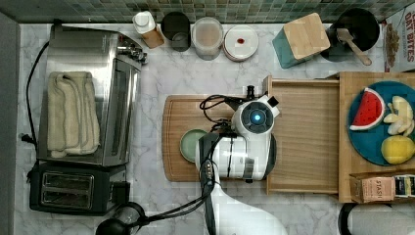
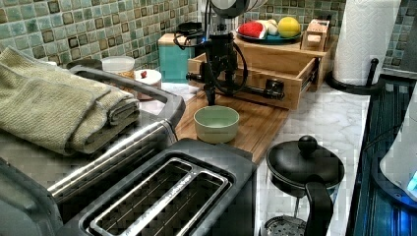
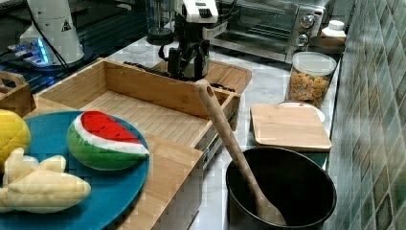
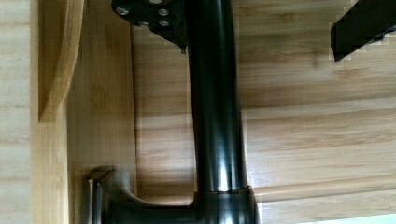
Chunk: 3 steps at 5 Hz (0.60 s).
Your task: Open the drawer.
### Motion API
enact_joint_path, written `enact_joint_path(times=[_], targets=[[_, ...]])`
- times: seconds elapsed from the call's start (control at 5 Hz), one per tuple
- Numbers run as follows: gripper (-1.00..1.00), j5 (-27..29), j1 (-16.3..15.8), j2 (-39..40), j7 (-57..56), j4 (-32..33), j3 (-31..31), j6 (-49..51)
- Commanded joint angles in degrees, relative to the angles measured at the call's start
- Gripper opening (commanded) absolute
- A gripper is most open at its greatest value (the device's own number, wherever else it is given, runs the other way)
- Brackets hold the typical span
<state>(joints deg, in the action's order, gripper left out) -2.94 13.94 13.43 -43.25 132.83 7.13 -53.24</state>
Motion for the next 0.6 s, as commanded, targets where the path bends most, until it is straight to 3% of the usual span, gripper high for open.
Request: enact_joint_path(times=[0.2, 0.6], targets=[[1.00, 1.28, -4.49, -4.32, -0.02, 0.01, 5.16, 0.55], [1.00, 1.27, -4.46, -4.32, -0.01, 0.01, 5.18, 0.53]])
